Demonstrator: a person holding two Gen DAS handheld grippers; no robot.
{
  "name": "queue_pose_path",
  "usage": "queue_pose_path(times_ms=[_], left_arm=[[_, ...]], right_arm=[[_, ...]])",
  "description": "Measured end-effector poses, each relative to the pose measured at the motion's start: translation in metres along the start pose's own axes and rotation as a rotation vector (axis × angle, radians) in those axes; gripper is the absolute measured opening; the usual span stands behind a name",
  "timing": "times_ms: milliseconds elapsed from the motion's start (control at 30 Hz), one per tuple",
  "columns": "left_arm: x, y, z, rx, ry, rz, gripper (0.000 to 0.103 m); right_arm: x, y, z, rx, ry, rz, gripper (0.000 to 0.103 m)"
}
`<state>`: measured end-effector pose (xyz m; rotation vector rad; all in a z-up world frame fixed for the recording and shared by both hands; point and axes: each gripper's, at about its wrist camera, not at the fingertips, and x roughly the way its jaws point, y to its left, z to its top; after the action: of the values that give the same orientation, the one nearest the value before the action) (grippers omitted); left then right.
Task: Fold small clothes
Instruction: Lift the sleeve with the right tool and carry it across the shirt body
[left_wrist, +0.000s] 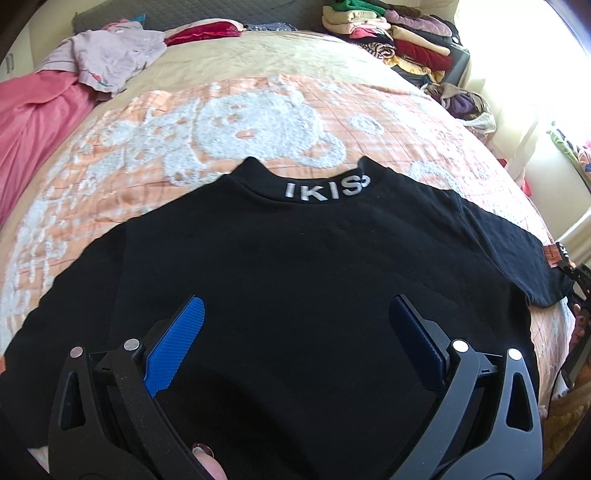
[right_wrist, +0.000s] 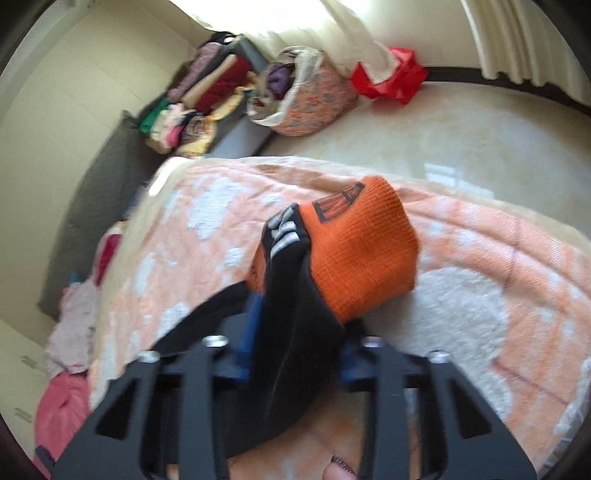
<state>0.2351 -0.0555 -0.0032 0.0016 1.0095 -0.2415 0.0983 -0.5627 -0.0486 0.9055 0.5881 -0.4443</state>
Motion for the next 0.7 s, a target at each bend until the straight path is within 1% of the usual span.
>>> queue_pose_path(times_ms=[100,233,333,433,567,700], left_arm=[[-0.008,0.008,-0.002,-0.009,-0.003,-0.008,0.094],[-0.019,0.017,-0.008,-0.022,-0.019,-0.025,0.094],[-0.023,0.022,-0.01,-0.038,-0.03,-0.044,0.094],[-0.028,0.024,-0.01,-0.033,-0.037,-0.055,0.094],[-0.033,0.028,-0.008,-0.04,-0.046,-0.08,0.094],[-0.037,0.033,-0.007,-0.046,-0.043,-0.085,0.094]], right_arm=[[-0.009,0.02,-0.005,-0.049,-0.014,0.043,0.019],[-0.022,0.055,-0.011,-0.108,-0.025,0.087,0.018],[-0.028,0.08,-0.015,-0.133,-0.022,0.117,0.017],[-0.035,0.105,-0.021,-0.161,-0.019,0.146,0.017],[-0.041,0.143,-0.033,-0.217,-0.003,0.184,0.017],[-0.045,0.177,-0.048,-0.265,0.015,0.215,0.017]])
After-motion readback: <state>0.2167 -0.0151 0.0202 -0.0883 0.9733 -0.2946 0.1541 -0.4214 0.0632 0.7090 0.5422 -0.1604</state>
